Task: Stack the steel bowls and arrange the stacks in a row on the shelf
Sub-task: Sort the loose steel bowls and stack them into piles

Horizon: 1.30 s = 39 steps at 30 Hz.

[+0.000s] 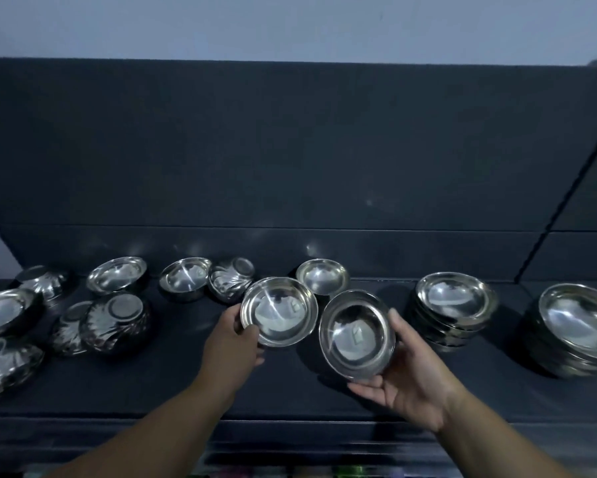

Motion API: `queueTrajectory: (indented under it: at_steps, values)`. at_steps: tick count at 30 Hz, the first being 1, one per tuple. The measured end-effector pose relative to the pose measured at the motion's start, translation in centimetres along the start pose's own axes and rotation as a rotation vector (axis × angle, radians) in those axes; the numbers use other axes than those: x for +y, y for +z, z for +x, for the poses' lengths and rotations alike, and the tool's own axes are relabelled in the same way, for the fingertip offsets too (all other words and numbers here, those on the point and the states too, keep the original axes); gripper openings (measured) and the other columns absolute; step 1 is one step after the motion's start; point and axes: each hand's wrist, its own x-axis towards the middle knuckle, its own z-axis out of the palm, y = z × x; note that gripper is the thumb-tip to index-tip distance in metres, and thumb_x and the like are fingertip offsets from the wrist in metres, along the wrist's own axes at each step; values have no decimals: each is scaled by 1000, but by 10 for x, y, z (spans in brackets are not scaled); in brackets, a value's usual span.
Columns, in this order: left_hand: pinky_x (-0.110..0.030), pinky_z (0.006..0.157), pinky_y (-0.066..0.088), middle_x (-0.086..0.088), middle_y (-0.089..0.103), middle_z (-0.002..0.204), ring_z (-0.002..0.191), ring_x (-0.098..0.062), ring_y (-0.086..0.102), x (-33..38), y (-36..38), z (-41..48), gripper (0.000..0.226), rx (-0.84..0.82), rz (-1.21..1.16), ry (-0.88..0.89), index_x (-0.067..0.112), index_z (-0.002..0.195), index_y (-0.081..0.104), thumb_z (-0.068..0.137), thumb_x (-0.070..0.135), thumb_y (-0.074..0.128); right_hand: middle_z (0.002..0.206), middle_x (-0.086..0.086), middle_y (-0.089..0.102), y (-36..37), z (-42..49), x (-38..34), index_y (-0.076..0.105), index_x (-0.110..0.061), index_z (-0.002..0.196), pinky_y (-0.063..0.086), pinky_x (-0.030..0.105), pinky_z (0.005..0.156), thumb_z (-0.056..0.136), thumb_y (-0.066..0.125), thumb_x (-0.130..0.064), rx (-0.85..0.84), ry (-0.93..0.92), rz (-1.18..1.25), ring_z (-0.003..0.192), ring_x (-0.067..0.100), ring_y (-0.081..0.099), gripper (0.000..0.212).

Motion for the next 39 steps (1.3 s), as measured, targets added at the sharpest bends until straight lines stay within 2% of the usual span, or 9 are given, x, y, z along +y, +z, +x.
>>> queueTrajectory:
  at_steps: [1,4,9,14,22,27,33,36,39]
  values:
    - [-32,64,57,3,65,100,76,-21,67,-1,7,-1,36,-18,5,-5,28,122,53,91,10,49,97,12,76,-4,-4,-2,61,-14,127,59,43,77,77,55,-60,36,-22,-46,75,24,74,68]
    - [-32,65,57,0,65,101,81,-22,67,-2,26,-4,42,-80,22,-17,26,132,48,92,11,48,109,10,75,-15,-16,-7,65,-21,121,59,42,79,80,57,-55,143,-99,-164,102,29,71,54]
    - [-29,67,57,4,64,104,85,-20,67,-6,51,-12,48,-187,62,-32,26,139,43,94,11,47,94,5,78,-26,-32,-18,72,-19,106,59,38,75,95,45,-49,398,-255,-390,89,22,74,42]
    - [-28,66,56,1,63,105,85,-18,67,-14,67,-10,42,-232,56,-112,25,135,47,94,11,47,98,-7,76,-37,-29,-20,74,-34,98,55,48,92,85,40,-65,535,-401,-506,98,17,71,48]
    - [-30,73,58,-7,69,102,90,-24,69,-27,70,2,44,-336,15,-227,25,139,46,96,18,50,88,10,74,-33,9,-19,70,-12,88,56,56,86,80,35,-66,563,-392,-673,89,29,70,65]
    - [-28,75,56,-4,62,113,98,-24,67,-28,59,7,46,-348,-67,-254,21,143,40,99,29,51,87,19,71,-23,34,-17,67,0,85,55,54,84,98,39,-48,556,-362,-789,88,36,68,57]
    - [-30,71,54,-8,56,113,89,-22,65,-36,37,34,46,-128,-59,-258,6,138,44,98,30,50,80,18,70,-13,58,-15,65,-2,76,57,51,82,99,39,-46,560,-337,-876,83,36,68,56]
    - [-33,74,54,-7,56,108,90,-24,65,-33,29,51,46,-84,-101,-269,10,135,44,97,32,53,77,14,64,-10,64,-16,56,-10,65,53,40,79,102,38,-41,587,-351,-939,81,33,63,51]
    - [-32,73,55,-8,55,116,93,-26,66,-28,27,67,47,-92,-116,-288,16,137,43,95,35,55,78,11,61,-10,69,-14,52,-13,62,40,30,71,103,35,-38,607,-331,-1008,78,28,57,51]
